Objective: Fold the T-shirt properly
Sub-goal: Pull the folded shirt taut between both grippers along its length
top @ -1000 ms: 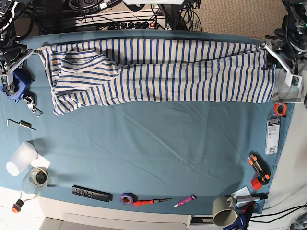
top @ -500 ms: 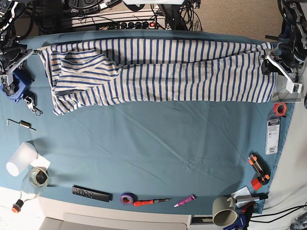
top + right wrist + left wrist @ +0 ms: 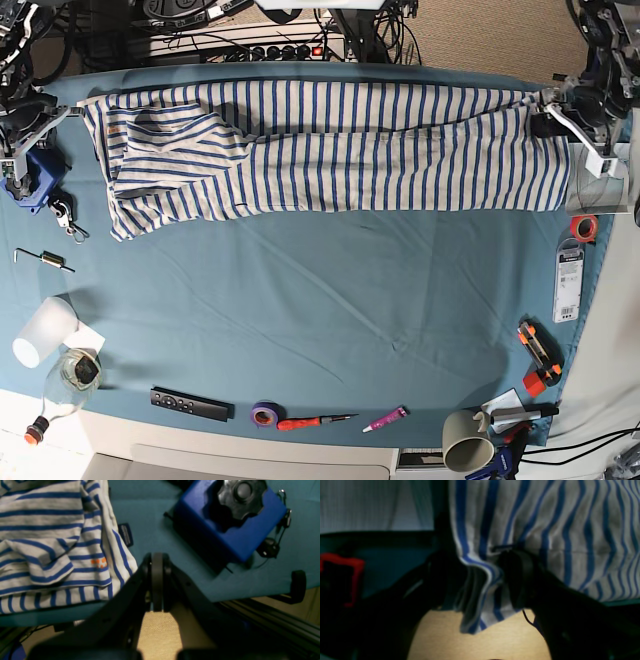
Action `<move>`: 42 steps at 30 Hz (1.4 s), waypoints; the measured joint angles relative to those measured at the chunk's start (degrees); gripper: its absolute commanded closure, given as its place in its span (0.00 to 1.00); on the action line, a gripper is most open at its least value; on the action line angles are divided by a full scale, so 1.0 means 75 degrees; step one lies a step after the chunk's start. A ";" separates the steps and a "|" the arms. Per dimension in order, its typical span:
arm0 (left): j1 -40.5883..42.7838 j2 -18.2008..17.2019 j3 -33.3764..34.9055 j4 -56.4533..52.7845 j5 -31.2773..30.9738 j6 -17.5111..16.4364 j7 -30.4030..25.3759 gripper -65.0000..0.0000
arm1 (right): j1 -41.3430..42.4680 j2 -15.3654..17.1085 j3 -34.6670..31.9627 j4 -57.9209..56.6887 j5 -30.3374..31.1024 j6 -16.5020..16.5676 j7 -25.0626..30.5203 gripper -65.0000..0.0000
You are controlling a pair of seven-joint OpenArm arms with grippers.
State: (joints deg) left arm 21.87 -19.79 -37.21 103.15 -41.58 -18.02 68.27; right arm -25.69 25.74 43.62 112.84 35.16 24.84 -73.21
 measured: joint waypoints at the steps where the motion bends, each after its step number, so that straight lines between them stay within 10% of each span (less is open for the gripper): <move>1: 0.0000 -0.0012 0.0000 0.0000 -0.0003 0.0000 0.0000 0.42 | 0.0000 0.0000 0.0000 0.0000 -0.0003 0.0000 -0.0003 0.99; 6: 0.0000 -0.0006 0.0000 0.0000 -0.0012 0.0000 0.0000 0.47 | 0.0000 0.0000 0.0000 0.0000 0.0003 0.0000 0.0000 0.99; 17: 0.0003 -0.0006 0.0000 0.0000 -0.0061 0.0023 -0.0064 1.00 | 0.0000 0.0000 0.0000 0.0000 0.0003 0.0000 0.0023 0.99; 42: 0.0006 -0.0204 0.0000 0.1145 -0.0070 0.0017 0.0224 1.00 | 0.0012 0.0020 -0.1035 -0.0087 0.0618 -0.0012 0.0315 0.99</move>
State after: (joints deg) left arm 21.91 -21.32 -37.21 111.74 -42.11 -17.89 69.95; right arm -25.61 25.89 35.86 112.18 39.79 24.75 -70.85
